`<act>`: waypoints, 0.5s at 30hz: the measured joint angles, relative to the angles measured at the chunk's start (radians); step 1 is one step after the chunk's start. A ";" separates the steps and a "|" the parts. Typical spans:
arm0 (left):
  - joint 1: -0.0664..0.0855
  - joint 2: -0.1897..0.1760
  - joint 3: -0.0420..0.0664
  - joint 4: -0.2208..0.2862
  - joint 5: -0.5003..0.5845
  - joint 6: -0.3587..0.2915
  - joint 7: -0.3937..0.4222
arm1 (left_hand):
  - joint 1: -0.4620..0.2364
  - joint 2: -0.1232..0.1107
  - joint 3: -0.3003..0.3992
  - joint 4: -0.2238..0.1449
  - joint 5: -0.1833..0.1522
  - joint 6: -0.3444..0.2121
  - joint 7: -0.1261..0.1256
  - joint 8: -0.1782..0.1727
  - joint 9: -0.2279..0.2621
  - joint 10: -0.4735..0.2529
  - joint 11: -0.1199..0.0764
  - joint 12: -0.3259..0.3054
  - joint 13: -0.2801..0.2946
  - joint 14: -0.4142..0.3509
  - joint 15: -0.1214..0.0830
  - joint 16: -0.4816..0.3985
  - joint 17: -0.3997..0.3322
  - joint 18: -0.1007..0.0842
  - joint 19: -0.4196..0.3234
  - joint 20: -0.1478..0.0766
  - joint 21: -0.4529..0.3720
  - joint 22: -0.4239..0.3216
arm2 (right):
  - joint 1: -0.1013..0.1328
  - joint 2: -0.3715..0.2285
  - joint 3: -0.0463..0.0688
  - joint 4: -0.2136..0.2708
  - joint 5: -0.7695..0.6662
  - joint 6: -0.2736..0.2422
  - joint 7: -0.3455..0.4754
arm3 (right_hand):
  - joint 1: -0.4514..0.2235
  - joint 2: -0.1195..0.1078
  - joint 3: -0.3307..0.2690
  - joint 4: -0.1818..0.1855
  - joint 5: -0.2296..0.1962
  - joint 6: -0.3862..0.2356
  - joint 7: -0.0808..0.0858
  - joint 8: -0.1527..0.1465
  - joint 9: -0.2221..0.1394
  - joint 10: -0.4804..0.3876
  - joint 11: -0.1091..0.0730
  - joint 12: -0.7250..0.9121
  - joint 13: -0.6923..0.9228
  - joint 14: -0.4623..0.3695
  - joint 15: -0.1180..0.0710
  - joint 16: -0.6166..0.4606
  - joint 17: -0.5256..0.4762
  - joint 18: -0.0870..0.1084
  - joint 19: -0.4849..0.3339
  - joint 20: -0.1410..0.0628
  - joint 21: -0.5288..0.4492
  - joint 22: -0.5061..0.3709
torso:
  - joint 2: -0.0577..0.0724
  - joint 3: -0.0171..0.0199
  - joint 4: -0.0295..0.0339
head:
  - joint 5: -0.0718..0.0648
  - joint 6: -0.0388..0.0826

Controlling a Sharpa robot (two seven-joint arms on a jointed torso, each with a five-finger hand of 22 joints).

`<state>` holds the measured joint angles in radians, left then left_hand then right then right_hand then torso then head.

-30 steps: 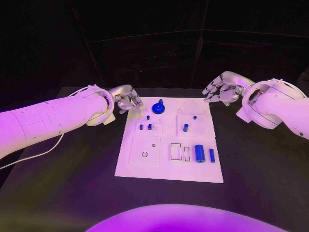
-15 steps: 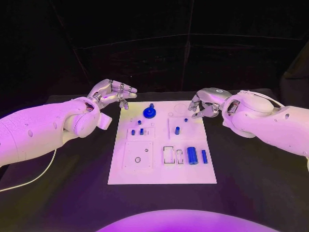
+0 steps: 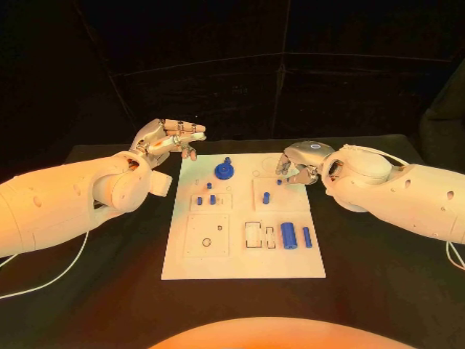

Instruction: Assemble the parts on the task board

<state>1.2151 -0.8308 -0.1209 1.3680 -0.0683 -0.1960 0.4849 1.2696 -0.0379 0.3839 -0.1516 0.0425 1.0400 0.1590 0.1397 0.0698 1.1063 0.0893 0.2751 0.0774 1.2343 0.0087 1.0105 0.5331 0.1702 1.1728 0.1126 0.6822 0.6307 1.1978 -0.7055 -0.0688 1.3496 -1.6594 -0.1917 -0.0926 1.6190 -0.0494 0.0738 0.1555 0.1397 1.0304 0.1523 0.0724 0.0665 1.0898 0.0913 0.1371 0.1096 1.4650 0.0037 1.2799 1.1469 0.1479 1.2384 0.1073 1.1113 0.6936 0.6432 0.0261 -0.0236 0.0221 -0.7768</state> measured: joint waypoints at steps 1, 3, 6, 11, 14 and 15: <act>0.000 0.000 0.000 0.002 0.003 0.000 0.002 | 0.000 0.000 0.000 0.000 0.000 0.000 0.000 0.000 0.000 0.000 0.000 0.003 0.000 -0.001 -0.001 0.000 0.000 0.000 0.000 0.000 0.000 0.000 | -0.001 0.003 0.000 -0.003 -0.002 0.002 0.000 | -0.003 -0.003 0.007 0.000 -0.001 0.002 0.002 0.000 0.000 0.002 0.002 -0.004 -0.005 0.000 0.000 0.000 0.000 0.000 0.000 0.000 0.001 0.001 | 0.000 0.0000 0.0000 | 0.000 0.000; 0.000 -0.002 0.000 0.006 0.009 0.001 0.006 | 0.000 0.000 0.000 0.000 0.000 0.000 0.000 0.000 0.000 0.000 0.000 0.004 0.000 -0.001 -0.001 0.000 0.000 0.000 0.000 0.000 0.000 0.000 | -0.003 0.008 0.000 -0.009 -0.004 0.008 0.001 | -0.003 -0.003 0.020 -0.001 -0.001 0.002 0.002 0.000 0.000 0.004 0.004 -0.004 -0.012 0.000 0.000 0.002 0.000 0.000 0.000 0.000 0.005 0.002 | 0.000 0.0004 0.0000 | 0.000 0.000; 0.000 -0.008 0.000 0.014 0.016 0.001 0.011 | 0.000 0.000 0.000 0.000 0.000 0.000 0.000 0.000 0.000 0.000 0.000 0.004 0.000 -0.001 -0.001 0.000 -0.001 0.000 0.000 0.000 0.000 -0.001 | -0.005 0.014 0.000 -0.017 -0.006 0.016 0.002 | -0.003 -0.003 0.043 -0.002 -0.001 0.005 0.005 0.000 0.000 0.004 0.004 -0.004 -0.024 0.000 0.000 0.004 0.002 0.000 0.000 0.000 0.005 0.006 | 0.001 0.0006 -0.0001 | 0.000 -0.001; 0.000 -0.012 0.000 0.021 0.022 0.002 0.015 | 0.000 0.000 0.000 0.000 0.000 0.000 0.000 0.000 0.000 0.000 0.000 0.004 0.000 -0.001 -0.001 0.000 -0.001 0.000 0.000 0.000 0.000 -0.001 | -0.012 0.023 0.000 -0.026 -0.006 0.030 0.002 | -0.007 -0.007 0.076 -0.002 -0.006 0.009 0.009 0.000 0.000 0.015 0.007 -0.007 -0.036 0.000 0.000 0.008 0.002 0.000 0.000 0.000 0.011 0.014 | 0.002 0.0012 -0.0006 | 0.004 -0.003; 0.000 -0.012 0.000 0.023 0.025 0.003 0.016 | 0.000 0.000 0.000 0.000 0.000 0.000 0.000 0.000 0.000 0.000 0.000 0.004 0.000 -0.001 -0.001 0.000 -0.001 0.000 0.000 0.000 0.000 -0.001 | -0.016 0.029 0.000 -0.033 -0.006 0.038 0.004 | -0.010 -0.010 0.096 -0.002 -0.010 0.010 0.010 0.000 0.000 0.017 0.004 -0.007 -0.042 0.000 0.000 0.008 0.002 0.000 0.000 0.000 0.015 0.017 | 0.002 0.0016 -0.0016 | 0.005 -0.005; 0.000 -0.012 0.000 0.023 0.025 0.003 0.016 | 0.000 0.000 0.000 0.000 0.000 0.000 0.000 0.000 0.000 0.000 0.000 0.004 0.000 -0.001 -0.001 0.000 -0.002 0.000 0.000 0.000 0.000 -0.001 | -0.017 0.032 0.000 -0.035 -0.006 0.040 0.004 | -0.010 -0.010 0.109 -0.003 -0.011 0.015 0.010 0.000 0.000 0.023 0.005 -0.007 -0.044 0.000 0.000 0.008 0.002 0.000 0.000 0.000 0.015 0.019 | 0.002 0.0016 -0.0019 | 0.005 -0.006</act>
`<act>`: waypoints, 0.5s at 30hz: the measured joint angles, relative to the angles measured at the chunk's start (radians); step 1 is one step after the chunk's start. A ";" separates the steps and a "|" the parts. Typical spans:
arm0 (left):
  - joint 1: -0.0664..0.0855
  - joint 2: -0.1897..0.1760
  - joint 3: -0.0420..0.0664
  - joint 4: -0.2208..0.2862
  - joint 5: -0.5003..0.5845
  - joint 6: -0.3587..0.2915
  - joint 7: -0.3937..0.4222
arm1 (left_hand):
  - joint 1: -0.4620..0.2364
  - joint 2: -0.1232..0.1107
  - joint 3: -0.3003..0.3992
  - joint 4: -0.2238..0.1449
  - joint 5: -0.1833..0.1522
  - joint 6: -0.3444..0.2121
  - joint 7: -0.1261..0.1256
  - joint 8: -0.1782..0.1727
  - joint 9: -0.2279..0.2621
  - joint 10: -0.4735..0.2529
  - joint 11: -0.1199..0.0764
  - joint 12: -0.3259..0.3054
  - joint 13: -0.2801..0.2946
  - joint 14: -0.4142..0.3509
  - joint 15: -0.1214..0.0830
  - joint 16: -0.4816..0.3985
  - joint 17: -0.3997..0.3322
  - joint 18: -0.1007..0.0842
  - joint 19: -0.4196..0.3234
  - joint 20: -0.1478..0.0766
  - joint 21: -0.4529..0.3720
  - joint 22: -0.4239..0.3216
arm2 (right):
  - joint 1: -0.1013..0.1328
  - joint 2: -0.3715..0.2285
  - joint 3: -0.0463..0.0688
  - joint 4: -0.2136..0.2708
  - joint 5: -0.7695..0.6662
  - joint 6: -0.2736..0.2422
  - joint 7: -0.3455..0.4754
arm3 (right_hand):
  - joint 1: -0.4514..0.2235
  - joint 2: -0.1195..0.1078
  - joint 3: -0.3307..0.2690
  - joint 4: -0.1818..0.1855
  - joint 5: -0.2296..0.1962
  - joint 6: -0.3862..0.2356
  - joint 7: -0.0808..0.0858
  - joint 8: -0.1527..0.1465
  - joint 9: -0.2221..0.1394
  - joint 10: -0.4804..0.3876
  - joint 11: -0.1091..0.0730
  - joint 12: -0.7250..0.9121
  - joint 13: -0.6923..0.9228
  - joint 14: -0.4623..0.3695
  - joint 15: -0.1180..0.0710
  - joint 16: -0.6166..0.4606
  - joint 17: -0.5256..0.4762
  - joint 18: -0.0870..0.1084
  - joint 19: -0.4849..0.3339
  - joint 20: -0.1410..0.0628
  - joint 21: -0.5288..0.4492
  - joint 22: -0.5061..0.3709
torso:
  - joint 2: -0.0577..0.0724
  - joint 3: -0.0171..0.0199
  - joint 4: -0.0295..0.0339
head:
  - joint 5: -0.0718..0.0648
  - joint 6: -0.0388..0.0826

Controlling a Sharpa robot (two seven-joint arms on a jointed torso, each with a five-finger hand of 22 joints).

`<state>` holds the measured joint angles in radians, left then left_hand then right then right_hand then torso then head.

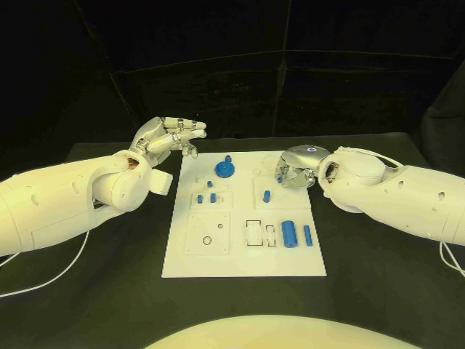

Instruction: Assemble the parts on the task board

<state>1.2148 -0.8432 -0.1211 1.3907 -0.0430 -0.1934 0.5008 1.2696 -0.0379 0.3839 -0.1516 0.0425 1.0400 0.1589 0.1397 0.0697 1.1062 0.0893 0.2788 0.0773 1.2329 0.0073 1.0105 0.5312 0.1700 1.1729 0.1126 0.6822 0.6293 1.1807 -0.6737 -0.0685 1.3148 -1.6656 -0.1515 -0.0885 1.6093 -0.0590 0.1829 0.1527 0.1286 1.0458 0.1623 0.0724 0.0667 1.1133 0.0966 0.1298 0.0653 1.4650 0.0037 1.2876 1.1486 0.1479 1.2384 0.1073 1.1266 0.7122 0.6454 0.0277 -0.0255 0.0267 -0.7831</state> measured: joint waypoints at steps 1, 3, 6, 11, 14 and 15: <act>0.000 0.000 0.000 0.000 0.001 0.000 0.000 | 0.000 0.000 0.000 0.000 0.000 0.000 0.000 0.000 0.000 0.000 0.000 0.000 0.000 0.000 0.000 0.000 -0.001 0.000 0.000 0.000 0.000 -0.001 | -0.001 0.002 0.000 -0.002 0.000 0.002 0.001 | 0.000 0.000 0.008 0.000 -0.004 0.001 -0.001 0.000 0.000 0.000 0.000 -0.003 -0.001 0.000 0.000 0.000 0.000 0.000 0.000 0.000 0.000 0.001 | 0.000 0.0000 -0.0002 | 0.000 0.000; 0.000 0.000 0.000 0.000 0.002 0.000 0.001 | 0.000 0.000 0.000 0.000 0.000 0.000 0.000 0.000 0.000 0.000 0.000 0.000 0.000 0.000 0.000 0.000 -0.001 0.000 0.000 0.000 0.000 -0.001 | -0.004 0.008 0.000 -0.008 0.001 0.007 0.002 | -0.003 -0.003 0.028 0.000 -0.008 0.001 -0.001 -0.002 0.000 0.000 0.000 -0.007 -0.002 0.000 0.000 0.000 0.000 0.000 0.000 0.000 0.004 0.003 | 0.000 0.0000 -0.0002 | 0.000 -0.002; 0.000 -0.001 0.000 0.000 0.003 0.001 0.001 | 0.000 0.000 0.000 0.000 0.000 0.000 0.000 0.000 0.000 0.000 0.000 0.000 0.000 0.000 0.000 0.000 -0.001 0.000 0.000 0.000 -0.004 -0.001 | -0.006 0.014 0.001 -0.015 0.001 0.009 0.003 | -0.018 -0.018 0.078 -0.005 -0.021 0.004 0.002 -0.004 0.000 0.004 0.004 -0.012 -0.004 0.000 0.000 0.004 0.000 0.000 0.000 0.000 0.008 0.005 | 0.000 0.0000 -0.0002 | 0.000 -0.003; 0.000 0.000 0.000 -0.001 0.004 0.001 0.001 | 0.000 0.000 0.000 0.000 0.000 0.000 0.000 0.000 0.000 0.000 0.000 0.000 0.000 0.000 0.000 0.000 -0.002 0.000 0.000 0.000 -0.004 -0.002 | -0.008 0.024 0.004 -0.025 0.001 0.010 0.005 | -0.044 -0.032 0.141 -0.013 -0.022 0.004 0.002 -0.004 0.000 0.008 0.000 -0.019 -0.001 0.000 0.000 0.004 0.000 0.000 0.000 0.000 0.008 0.007 | 0.000 0.0000 -0.0002 | -0.001 -0.003; 0.000 0.001 0.000 -0.002 0.004 0.002 0.001 | 0.000 0.000 0.000 0.000 0.000 0.000 0.000 0.000 0.000 0.000 0.000 0.000 0.000 0.000 0.000 0.000 -0.002 0.000 0.000 0.000 -0.004 -0.002 | -0.008 0.029 0.005 -0.030 0.001 0.010 0.006 | -0.057 -0.041 0.169 -0.019 -0.026 0.004 0.002 -0.004 0.000 0.010 0.002 -0.019 -0.002 0.000 0.000 0.005 0.000 0.000 0.000 0.000 0.012 0.007 | 0.000 0.0000 -0.0002 | -0.001 -0.004; 0.000 0.001 0.000 -0.002 0.004 0.002 0.001 | 0.000 0.000 0.000 0.000 0.000 0.000 0.000 0.000 0.000 0.000 0.000 0.000 0.000 0.000 0.000 0.000 -0.002 0.000 0.000 0.000 -0.004 -0.002 | -0.008 0.030 0.005 -0.032 0.001 0.010 0.006 | -0.078 -0.052 0.202 -0.028 -0.026 0.008 0.004 -0.004 0.000 0.015 0.000 -0.020 -0.002 0.000 0.000 0.008 -0.001 0.000 0.000 0.000 0.012 0.009 | 0.000 0.0000 -0.0002 | -0.002 -0.004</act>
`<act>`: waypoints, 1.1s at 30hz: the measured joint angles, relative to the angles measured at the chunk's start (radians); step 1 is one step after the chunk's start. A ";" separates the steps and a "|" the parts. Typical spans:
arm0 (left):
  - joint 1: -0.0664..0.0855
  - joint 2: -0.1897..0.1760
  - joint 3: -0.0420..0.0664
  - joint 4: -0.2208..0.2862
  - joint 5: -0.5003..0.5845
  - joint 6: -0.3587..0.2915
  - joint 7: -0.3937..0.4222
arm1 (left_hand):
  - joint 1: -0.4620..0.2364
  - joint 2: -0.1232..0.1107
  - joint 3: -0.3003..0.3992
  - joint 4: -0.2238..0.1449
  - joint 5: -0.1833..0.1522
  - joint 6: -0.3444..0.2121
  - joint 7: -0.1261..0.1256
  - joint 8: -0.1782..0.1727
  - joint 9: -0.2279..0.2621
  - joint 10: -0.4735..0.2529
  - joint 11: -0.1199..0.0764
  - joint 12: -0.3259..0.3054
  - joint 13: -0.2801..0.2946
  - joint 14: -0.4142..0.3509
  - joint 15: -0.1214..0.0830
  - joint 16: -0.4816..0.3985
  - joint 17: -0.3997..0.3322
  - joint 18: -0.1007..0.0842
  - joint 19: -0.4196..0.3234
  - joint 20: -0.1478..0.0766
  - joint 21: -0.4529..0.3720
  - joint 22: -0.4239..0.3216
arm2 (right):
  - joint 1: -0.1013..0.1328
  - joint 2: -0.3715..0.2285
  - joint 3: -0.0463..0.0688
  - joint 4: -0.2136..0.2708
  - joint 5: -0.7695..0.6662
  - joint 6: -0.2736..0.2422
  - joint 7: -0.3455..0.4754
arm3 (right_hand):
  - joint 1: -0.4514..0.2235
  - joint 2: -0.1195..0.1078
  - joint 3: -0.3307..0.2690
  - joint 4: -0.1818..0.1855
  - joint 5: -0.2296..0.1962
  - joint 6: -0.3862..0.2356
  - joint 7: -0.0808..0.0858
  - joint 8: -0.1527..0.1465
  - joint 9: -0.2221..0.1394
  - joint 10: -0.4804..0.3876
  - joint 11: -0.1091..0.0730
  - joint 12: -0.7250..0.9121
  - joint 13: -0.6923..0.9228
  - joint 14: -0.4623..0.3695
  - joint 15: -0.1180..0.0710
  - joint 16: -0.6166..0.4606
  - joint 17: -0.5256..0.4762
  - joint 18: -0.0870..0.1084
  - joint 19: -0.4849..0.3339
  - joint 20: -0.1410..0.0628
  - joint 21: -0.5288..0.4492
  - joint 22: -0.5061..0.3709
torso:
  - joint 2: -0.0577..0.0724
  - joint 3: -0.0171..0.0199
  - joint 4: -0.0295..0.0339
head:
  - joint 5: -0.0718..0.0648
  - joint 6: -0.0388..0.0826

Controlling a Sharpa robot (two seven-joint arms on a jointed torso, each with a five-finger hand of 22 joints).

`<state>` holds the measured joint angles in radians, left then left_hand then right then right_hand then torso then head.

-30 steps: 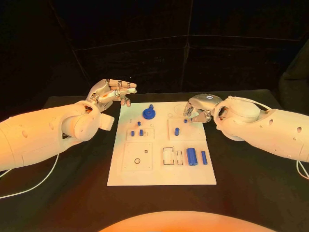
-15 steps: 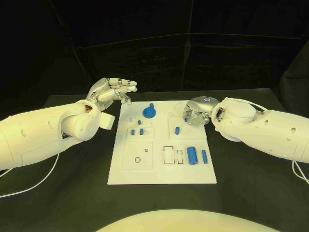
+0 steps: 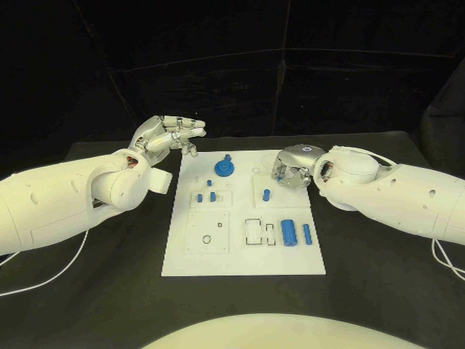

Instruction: Assemble the parts on the task board

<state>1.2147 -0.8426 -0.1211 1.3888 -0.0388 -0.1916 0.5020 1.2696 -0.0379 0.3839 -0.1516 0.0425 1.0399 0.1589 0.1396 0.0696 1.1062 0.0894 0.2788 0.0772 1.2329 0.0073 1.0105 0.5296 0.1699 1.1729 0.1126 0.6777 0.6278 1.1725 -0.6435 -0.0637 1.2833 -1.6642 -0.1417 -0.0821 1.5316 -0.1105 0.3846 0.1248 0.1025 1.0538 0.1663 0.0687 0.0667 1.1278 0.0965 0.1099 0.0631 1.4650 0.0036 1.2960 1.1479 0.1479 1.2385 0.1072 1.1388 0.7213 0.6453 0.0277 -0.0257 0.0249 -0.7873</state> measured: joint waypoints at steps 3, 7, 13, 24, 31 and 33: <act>0.000 0.000 0.000 -0.001 0.000 0.000 0.000 | 0.000 0.000 0.000 0.000 0.000 0.000 0.000 0.000 0.000 0.000 0.000 0.000 0.000 0.000 0.000 -0.004 -0.002 0.000 0.000 0.000 0.000 -0.001 | 0.000 0.003 0.001 -0.004 0.000 -0.001 0.001 | -0.021 -0.010 0.049 -0.018 0.000 0.010 -0.004 0.000 0.001 0.015 -0.003 -0.006 -0.001 0.000 0.000 0.002 0.000 0.000 0.000 0.000 0.006 0.005 | 0.000 0.0000 0.0000 | 0.000 -0.001; 0.000 0.001 0.000 -0.003 0.001 0.001 0.000 | 0.000 0.000 0.000 0.000 0.000 0.000 0.000 0.000 0.000 0.000 0.000 0.000 0.000 0.000 0.000 -0.004 -0.001 0.000 0.000 0.000 0.000 -0.001 | -0.001 0.004 0.001 -0.006 0.000 -0.005 -0.001 | -0.033 0.002 0.094 -0.044 -0.024 0.055 -0.016 0.013 0.008 0.057 -0.011 0.009 -0.001 0.001 -0.001 0.002 -0.019 0.000 0.006 -0.006 0.023 0.028 | 0.000 0.0000 0.0002 | 0.000 -0.002; 0.000 0.002 0.000 -0.005 0.001 0.002 0.000 | 0.000 0.000 0.000 0.000 0.000 0.000 0.000 0.000 0.000 0.000 0.000 0.000 0.000 0.000 0.000 -0.004 -0.003 0.000 0.000 0.000 0.000 -0.002 | -0.004 0.006 0.000 -0.004 -0.007 -0.018 -0.012 | -0.046 0.018 0.133 -0.068 -0.039 0.096 -0.032 0.027 0.017 0.082 -0.007 0.032 0.008 0.002 -0.017 0.002 -0.021 0.000 0.018 -0.018 0.037 0.052 | 0.000 0.0000 0.0002 | -0.001 -0.003; 0.000 0.001 0.000 -0.008 0.002 0.005 0.000 | 0.000 0.000 0.000 0.000 0.000 0.000 0.000 0.000 0.000 0.000 0.000 0.000 0.000 -0.004 0.004 -0.004 -0.004 0.000 0.000 0.000 -0.007 -0.003 | -0.012 -0.010 -0.004 0.021 -0.024 -0.064 -0.033 | -0.064 0.021 0.186 -0.116 -0.047 0.106 -0.036 0.027 0.020 0.086 -0.004 0.034 0.011 -0.002 -0.020 0.002 -0.020 0.000 0.025 -0.025 0.050 0.071 | -0.001 0.0001 -0.0001 | -0.002 -0.005; 0.000 -0.001 0.000 -0.010 0.002 0.006 -0.001 | 0.003 0.003 -0.002 -0.002 0.000 0.000 0.000 0.000 0.000 0.000 0.000 0.000 0.000 -0.004 0.003 -0.004 -0.005 0.000 -0.001 -0.001 -0.007 -0.004 | -0.012 -0.048 -0.004 0.069 -0.027 -0.116 -0.036 | -0.071 0.014 0.201 -0.131 -0.038 0.106 -0.036 0.020 0.020 0.086 -0.004 0.033 0.009 -0.002 -0.020 0.002 -0.020 0.000 0.025 -0.025 0.054 0.075 | -0.002 -0.0005 -0.0001 | -0.001 -0.005; 0.000 -0.001 0.000 -0.010 0.002 0.007 -0.002 | 0.004 0.004 -0.003 -0.003 0.000 0.000 0.000 0.000 0.000 0.000 0.000 0.000 0.000 -0.007 0.000 -0.004 -0.006 0.000 -0.004 -0.004 -0.007 -0.004 | -0.012 -0.062 -0.004 0.086 -0.025 -0.131 -0.036 | -0.071 0.014 0.206 -0.136 -0.038 0.106 -0.036 0.020 0.020 0.086 -0.004 0.033 0.008 -0.002 -0.020 0.002 -0.020 0.000 0.025 -0.025 0.054 0.076 | -0.002 -0.0007 -0.0002 | -0.001 -0.005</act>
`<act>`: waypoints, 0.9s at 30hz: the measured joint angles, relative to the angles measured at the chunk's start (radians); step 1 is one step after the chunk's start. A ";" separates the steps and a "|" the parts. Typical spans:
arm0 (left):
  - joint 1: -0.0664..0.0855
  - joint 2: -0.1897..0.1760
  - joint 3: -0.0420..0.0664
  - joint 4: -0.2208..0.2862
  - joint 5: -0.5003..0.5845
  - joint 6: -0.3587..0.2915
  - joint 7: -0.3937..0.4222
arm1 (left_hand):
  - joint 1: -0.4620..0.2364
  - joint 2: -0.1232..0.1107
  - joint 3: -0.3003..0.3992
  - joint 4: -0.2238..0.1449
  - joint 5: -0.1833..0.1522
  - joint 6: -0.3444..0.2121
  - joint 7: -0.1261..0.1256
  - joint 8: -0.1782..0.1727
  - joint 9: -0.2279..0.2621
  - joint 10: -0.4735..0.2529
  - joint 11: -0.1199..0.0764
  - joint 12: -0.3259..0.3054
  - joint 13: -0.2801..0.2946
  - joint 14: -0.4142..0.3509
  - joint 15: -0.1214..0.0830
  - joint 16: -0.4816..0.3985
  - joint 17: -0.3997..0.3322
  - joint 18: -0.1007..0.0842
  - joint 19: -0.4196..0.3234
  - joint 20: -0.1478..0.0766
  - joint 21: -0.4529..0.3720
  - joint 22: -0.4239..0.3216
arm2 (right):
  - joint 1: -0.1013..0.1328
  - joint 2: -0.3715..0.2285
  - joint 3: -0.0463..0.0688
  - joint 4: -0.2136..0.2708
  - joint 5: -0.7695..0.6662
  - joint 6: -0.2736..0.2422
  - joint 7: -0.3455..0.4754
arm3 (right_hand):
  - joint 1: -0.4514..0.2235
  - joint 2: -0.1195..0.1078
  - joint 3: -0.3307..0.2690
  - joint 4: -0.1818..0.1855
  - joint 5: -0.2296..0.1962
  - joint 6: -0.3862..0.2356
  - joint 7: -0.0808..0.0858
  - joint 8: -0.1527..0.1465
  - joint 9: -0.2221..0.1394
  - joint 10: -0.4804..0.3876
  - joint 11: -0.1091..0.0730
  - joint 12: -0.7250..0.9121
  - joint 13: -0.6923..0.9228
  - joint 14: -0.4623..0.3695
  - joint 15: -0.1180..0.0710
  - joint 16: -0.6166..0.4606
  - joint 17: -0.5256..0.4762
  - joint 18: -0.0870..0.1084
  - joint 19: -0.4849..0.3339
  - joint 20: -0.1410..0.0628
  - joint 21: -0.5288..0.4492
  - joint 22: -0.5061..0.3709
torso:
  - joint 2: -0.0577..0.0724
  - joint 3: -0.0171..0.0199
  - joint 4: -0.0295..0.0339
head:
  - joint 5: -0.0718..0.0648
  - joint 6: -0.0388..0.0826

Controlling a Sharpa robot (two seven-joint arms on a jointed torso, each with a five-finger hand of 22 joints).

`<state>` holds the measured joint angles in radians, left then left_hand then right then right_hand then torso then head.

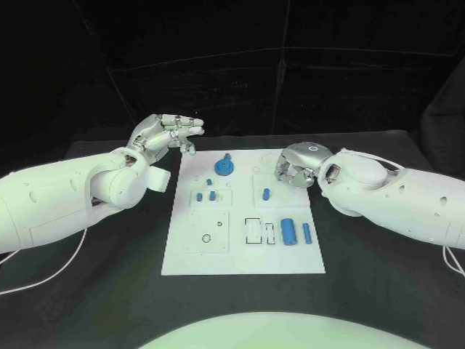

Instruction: Assemble the parts on the task board

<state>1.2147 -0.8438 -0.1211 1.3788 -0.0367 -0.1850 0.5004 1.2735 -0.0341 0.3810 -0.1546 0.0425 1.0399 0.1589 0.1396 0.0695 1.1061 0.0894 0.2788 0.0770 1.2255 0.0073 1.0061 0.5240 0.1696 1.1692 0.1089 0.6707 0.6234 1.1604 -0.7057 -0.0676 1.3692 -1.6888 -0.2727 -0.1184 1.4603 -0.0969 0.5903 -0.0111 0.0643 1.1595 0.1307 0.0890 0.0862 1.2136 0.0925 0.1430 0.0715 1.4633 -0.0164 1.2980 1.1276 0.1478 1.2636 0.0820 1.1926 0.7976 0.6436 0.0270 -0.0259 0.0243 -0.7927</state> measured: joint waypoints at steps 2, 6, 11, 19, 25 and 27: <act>0.000 0.000 0.000 -0.001 0.000 0.000 0.000 | 0.000 0.000 0.000 0.000 0.000 0.000 0.000 0.000 0.000 0.000 0.000 0.000 0.000 0.000 0.000 0.000 0.000 0.000 0.000 0.000 0.000 0.000 | 0.000 -0.011 0.000 0.016 0.004 -0.012 0.000 | -0.003 -0.003 0.002 -0.002 0.000 0.000 0.000 -0.003 0.000 0.000 0.000 -0.002 -0.001 0.000 0.000 0.004 0.000 0.000 0.000 0.000 0.000 0.002 | 0.000 -0.0002 -0.0005 | 0.000 0.000; 0.000 -0.001 0.000 -0.002 0.000 0.001 -0.001 | 0.000 0.000 0.000 0.000 0.000 0.000 0.000 0.000 0.000 0.000 0.000 0.000 0.000 0.000 0.000 0.000 0.000 0.000 0.000 0.000 0.000 0.000 | 0.001 -0.031 0.001 0.049 0.015 -0.037 0.002 | -0.005 -0.005 0.008 -0.008 0.000 0.000 0.000 -0.005 0.000 0.000 0.000 -0.004 -0.001 0.000 0.000 0.004 0.000 0.000 0.000 0.000 0.003 0.003 | 0.000 -0.0002 -0.0007 | -0.001 0.000; 0.000 -0.002 0.000 -0.003 0.000 0.003 -0.002 | 0.000 0.000 0.000 0.000 0.000 0.000 0.000 0.000 0.000 0.000 0.000 0.000 0.000 0.000 0.000 -0.004 -0.002 0.000 0.000 0.000 0.000 -0.001 | 0.001 -0.058 0.002 0.096 0.036 -0.064 0.007 | -0.005 -0.006 0.014 -0.014 0.004 0.000 0.000 -0.005 -0.001 0.000 0.000 -0.006 -0.002 0.000 0.000 0.004 0.000 0.000 0.000 0.000 0.004 0.005 | 0.000 -0.0003 -0.0007 | -0.003 0.000; 0.000 -0.002 0.000 -0.002 0.001 0.005 -0.003 | 0.000 0.000 0.000 0.000 0.000 0.000 0.000 0.000 0.000 0.000 0.000 0.000 0.000 0.000 0.000 -0.004 -0.002 0.000 0.000 0.000 0.000 -0.001 | 0.001 -0.077 0.005 0.208 0.079 -0.113 0.021 | -0.014 -0.007 0.030 -0.030 0.020 -0.004 0.004 -0.013 -0.002 0.000 0.000 -0.010 -0.002 0.000 0.000 0.009 0.001 0.000 0.000 0.000 0.011 0.011 | 0.000 -0.0006 0.0000 | 0.014 -0.004; 0.000 0.000 0.000 0.000 0.001 0.006 -0.003 | 0.000 0.000 0.000 0.000 0.000 0.000 0.000 0.000 0.000 0.000 0.000 0.000 0.000 0.000 0.000 -0.004 -0.003 0.000 0.000 0.000 0.000 -0.002 | 0.001 -0.035 0.006 0.245 0.101 -0.132 0.030 | -0.021 -0.014 0.033 -0.033 0.020 -0.004 0.004 -0.013 -0.002 0.000 0.000 -0.010 -0.002 0.000 0.000 0.009 0.001 0.000 0.000 0.000 0.011 0.011 | 0.000 -0.0017 0.0020 | 0.038 -0.010; 0.000 0.000 0.000 0.000 0.001 0.006 -0.003 | 0.000 0.000 0.000 0.000 0.000 0.000 0.000 0.000 0.000 0.000 0.000 0.000 0.000 0.000 0.000 -0.004 -0.003 0.000 0.000 0.000 0.000 -0.002 | 0.001 -0.013 0.006 0.245 0.106 -0.133 0.033 | -0.021 -0.014 0.037 -0.038 0.024 -0.004 0.004 -0.013 -0.003 0.000 0.000 -0.010 -0.002 0.000 0.000 0.009 0.001 0.000 0.000 0.000 0.011 0.011 | 0.000 -0.0021 0.0024 | 0.049 -0.014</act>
<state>1.2149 -0.8435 -0.1210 1.3787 -0.0361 -0.1787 0.4971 1.2735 -0.0341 0.3810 -0.1545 0.0425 1.0398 0.1589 0.1396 0.0694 1.1061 0.0894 0.2788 0.0769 1.2256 0.0074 1.0021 0.5212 0.1695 1.1692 0.1089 0.6707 0.6214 1.1618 -0.7186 -0.0614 1.6141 -1.5830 -0.4053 -0.0858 1.4393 -0.1104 0.6275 -0.0486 0.0883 1.1557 0.1345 0.0762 0.0831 1.2136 0.0925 0.1332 0.0699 1.4633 -0.0164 1.3067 1.1287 0.1477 1.2636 0.0820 1.2033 0.8088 0.6437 0.0249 -0.0235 0.0728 -0.8067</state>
